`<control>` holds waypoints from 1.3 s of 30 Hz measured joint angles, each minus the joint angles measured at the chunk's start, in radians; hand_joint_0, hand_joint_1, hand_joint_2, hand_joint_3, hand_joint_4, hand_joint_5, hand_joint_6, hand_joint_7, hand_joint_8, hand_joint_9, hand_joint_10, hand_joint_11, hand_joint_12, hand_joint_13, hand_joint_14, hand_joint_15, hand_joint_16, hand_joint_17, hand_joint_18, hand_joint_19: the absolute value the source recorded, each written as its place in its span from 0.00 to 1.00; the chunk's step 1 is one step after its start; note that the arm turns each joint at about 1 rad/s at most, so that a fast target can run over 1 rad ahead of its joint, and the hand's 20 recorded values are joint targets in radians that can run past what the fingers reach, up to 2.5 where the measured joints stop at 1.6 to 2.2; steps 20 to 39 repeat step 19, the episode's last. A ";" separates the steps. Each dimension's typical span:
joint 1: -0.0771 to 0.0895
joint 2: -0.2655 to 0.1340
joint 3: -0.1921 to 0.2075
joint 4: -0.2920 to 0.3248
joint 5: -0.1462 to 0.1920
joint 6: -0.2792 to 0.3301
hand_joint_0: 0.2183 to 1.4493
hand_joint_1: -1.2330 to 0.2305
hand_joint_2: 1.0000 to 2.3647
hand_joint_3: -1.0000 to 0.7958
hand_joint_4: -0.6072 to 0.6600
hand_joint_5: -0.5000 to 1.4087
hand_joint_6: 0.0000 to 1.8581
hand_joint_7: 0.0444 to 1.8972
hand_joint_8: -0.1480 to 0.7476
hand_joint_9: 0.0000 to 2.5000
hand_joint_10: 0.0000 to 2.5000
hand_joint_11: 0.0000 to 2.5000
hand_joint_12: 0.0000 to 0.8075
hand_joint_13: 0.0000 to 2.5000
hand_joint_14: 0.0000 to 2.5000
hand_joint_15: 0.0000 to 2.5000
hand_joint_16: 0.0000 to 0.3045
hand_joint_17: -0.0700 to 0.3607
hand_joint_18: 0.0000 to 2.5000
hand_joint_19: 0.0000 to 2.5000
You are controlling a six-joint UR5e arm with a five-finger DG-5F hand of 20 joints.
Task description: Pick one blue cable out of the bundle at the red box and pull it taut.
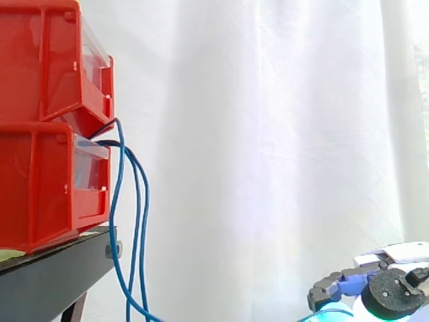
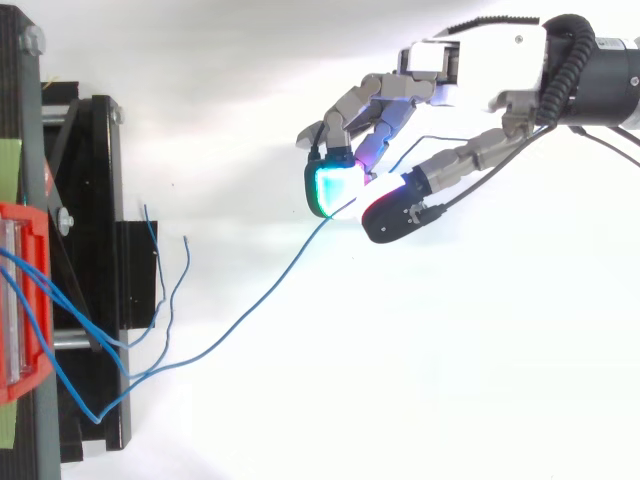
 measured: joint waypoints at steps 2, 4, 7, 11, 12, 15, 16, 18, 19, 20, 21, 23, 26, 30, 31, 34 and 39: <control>0.000 0.000 0.000 0.000 0.000 0.000 0.34 0.30 0.01 0.52 0.50 0.19 0.49 0.54 0.57 0.37 0.00 0.42 0.45 0.17 0.00 0.05 0.16 0.42 0.18 0.07; 0.000 0.000 0.000 0.000 0.000 0.000 0.34 0.30 0.01 0.52 0.50 0.19 0.49 0.54 0.57 0.37 0.00 0.41 0.45 0.17 0.00 0.05 0.16 0.42 0.18 0.07; 0.000 0.000 0.000 0.000 0.000 0.000 0.34 0.30 0.01 0.52 0.49 0.19 0.49 0.53 0.57 0.37 0.00 0.41 0.45 0.17 0.00 0.05 0.16 0.42 0.18 0.07; 0.000 0.000 0.000 0.000 0.000 0.000 0.34 0.30 0.01 0.52 0.49 0.19 0.49 0.53 0.57 0.36 0.00 0.41 0.45 0.17 0.00 0.05 0.16 0.42 0.18 0.06; 0.000 0.000 0.000 0.000 0.000 0.000 0.34 0.30 0.01 0.52 0.49 0.19 0.49 0.53 0.57 0.36 0.00 0.40 0.45 0.17 0.00 0.05 0.16 0.42 0.18 0.06; 0.000 0.000 0.000 0.000 0.000 0.000 0.34 0.30 0.01 0.52 0.49 0.19 0.49 0.53 0.57 0.36 0.00 0.40 0.45 0.17 0.00 0.05 0.16 0.42 0.18 0.06; 0.000 0.000 0.000 0.000 0.000 0.000 0.34 0.30 0.01 0.52 0.49 0.19 0.49 0.53 0.57 0.36 0.00 0.40 0.45 0.17 0.00 0.05 0.16 0.42 0.18 0.07; 0.000 0.000 0.000 0.000 0.000 0.000 0.34 0.30 0.01 0.51 0.49 0.19 0.49 0.53 0.57 0.36 0.00 0.40 0.45 0.17 0.00 0.05 0.16 0.42 0.18 0.07; 0.000 0.000 0.000 0.000 0.000 0.000 0.34 0.30 0.01 0.51 0.49 0.19 0.49 0.53 0.57 0.36 0.00 0.40 0.45 0.17 0.00 0.05 0.16 0.42 0.18 0.07; 0.000 0.000 0.000 0.000 0.000 0.000 0.34 0.30 0.01 0.51 0.49 0.19 0.49 0.53 0.57 0.36 0.00 0.40 0.45 0.17 0.00 0.05 0.16 0.42 0.18 0.07; 0.000 0.000 0.000 0.000 0.000 0.000 0.34 0.30 0.01 0.51 0.49 0.19 0.49 0.53 0.57 0.36 0.00 0.40 0.45 0.17 0.00 0.05 0.16 0.42 0.18 0.07; 0.000 0.000 0.000 0.000 0.000 0.000 0.34 0.30 0.01 0.51 0.49 0.19 0.49 0.53 0.57 0.36 0.00 0.40 0.45 0.17 0.00 0.05 0.16 0.42 0.18 0.07; 0.000 0.000 0.000 0.000 0.000 0.000 0.34 0.30 0.01 0.51 0.49 0.19 0.49 0.53 0.57 0.36 0.00 0.40 0.45 0.17 0.00 0.05 0.16 0.42 0.18 0.07; 0.000 0.000 0.000 0.000 0.000 0.000 0.34 0.30 0.01 0.51 0.49 0.19 0.49 0.53 0.57 0.36 0.00 0.40 0.45 0.17 0.00 0.05 0.16 0.42 0.18 0.07; 0.000 0.000 0.000 0.000 0.000 0.000 0.34 0.30 0.01 0.51 0.49 0.19 0.49 0.53 0.57 0.36 0.00 0.40 0.45 0.17 0.00 0.05 0.16 0.42 0.18 0.07; 0.000 0.000 0.000 0.000 0.000 0.000 0.34 0.30 0.01 0.51 0.49 0.19 0.49 0.53 0.57 0.36 0.00 0.40 0.45 0.17 0.00 0.05 0.16 0.42 0.18 0.07; 0.000 0.000 0.000 0.000 0.000 0.000 0.34 0.30 0.01 0.51 0.49 0.19 0.49 0.53 0.57 0.36 0.00 0.40 0.45 0.17 0.00 0.05 0.16 0.42 0.18 0.07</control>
